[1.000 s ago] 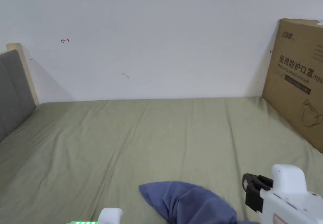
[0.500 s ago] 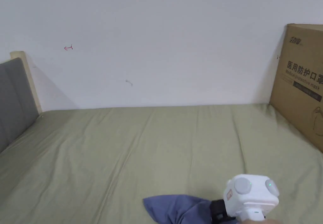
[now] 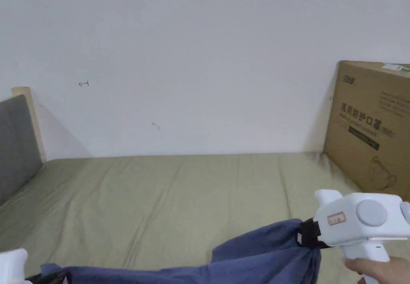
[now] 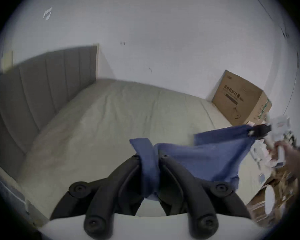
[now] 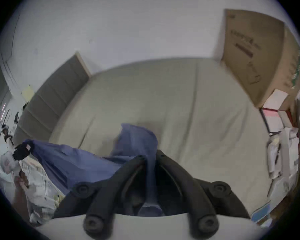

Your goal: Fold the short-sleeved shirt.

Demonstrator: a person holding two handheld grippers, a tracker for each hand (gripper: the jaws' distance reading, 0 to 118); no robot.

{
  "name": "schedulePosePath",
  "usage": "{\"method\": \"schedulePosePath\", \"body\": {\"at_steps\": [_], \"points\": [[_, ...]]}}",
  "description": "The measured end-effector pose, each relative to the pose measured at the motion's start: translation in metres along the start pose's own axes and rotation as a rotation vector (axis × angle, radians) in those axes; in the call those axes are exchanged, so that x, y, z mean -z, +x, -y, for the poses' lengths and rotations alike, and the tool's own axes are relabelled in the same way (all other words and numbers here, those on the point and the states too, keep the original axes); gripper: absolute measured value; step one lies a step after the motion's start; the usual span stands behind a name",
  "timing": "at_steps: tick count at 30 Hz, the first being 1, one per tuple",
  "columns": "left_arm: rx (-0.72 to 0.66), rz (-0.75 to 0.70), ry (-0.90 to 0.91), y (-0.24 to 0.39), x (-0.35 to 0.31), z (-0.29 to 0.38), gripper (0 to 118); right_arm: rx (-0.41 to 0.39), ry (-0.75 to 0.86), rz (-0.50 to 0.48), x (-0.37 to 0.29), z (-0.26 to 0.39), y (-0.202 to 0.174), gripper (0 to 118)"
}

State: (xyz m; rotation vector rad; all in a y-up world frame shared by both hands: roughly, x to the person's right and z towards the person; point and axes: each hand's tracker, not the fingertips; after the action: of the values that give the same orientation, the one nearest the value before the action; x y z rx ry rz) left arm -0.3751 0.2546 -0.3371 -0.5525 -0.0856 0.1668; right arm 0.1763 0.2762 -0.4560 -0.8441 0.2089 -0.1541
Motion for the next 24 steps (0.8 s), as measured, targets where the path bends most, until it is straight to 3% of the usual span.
{"method": "schedulePosePath", "body": {"at_steps": [2,5,9,12,15,18,24], "points": [[0.072,-0.012,0.023,-0.003,0.001,-0.031,10,0.011,0.048,0.043,-0.029,-0.022,0.007,5],[0.075,0.028,0.039,0.0,0.002,-0.083,10,0.018,0.125,0.046,-0.07,-0.057,0.008,5],[0.175,0.018,0.115,0.026,0.004,-0.146,10,0.017,0.264,0.086,-0.112,-0.099,-0.024,5],[0.152,0.019,0.153,0.032,0.009,-0.192,10,-0.029,0.355,0.156,-0.131,-0.135,-0.042,5],[0.128,-0.006,0.198,0.037,0.021,-0.231,10,-0.058,0.395,0.216,-0.136,-0.175,-0.056,5],[0.151,-0.067,0.253,0.048,0.032,-0.267,10,-0.034,0.444,0.22,-0.136,-0.212,-0.071,5],[0.177,-0.127,0.337,0.055,0.065,-0.3,10,-0.136,0.557,0.301,-0.123,-0.258,-0.095,5]]}}
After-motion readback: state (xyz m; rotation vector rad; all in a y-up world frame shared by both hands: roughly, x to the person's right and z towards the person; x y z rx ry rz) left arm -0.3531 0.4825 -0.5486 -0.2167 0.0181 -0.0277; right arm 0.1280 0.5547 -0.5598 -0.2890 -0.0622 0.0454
